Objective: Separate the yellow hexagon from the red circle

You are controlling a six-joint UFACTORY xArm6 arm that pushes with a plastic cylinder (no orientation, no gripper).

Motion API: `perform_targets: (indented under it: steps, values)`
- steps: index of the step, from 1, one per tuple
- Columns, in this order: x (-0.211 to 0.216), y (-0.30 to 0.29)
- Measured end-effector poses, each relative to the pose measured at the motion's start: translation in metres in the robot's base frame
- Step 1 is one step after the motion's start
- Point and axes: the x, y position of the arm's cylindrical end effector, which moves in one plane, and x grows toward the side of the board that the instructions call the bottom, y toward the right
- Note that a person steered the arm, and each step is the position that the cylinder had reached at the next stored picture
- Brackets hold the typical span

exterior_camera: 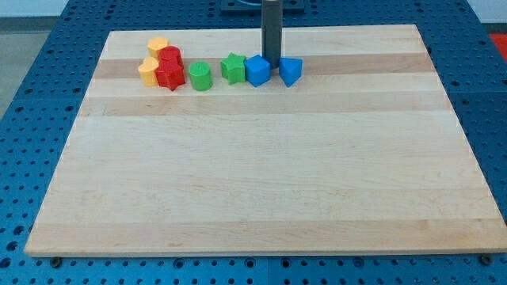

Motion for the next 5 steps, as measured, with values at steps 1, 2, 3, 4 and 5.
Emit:
perform_targets:
  steps: [1, 2, 3, 4, 5]
  values:
    - [-0.007, 0.0]
    - [-0.042, 0.012]
    - [-0.052, 0.02]
    - [-0.06, -0.039]
    - [-0.059, -0.108]
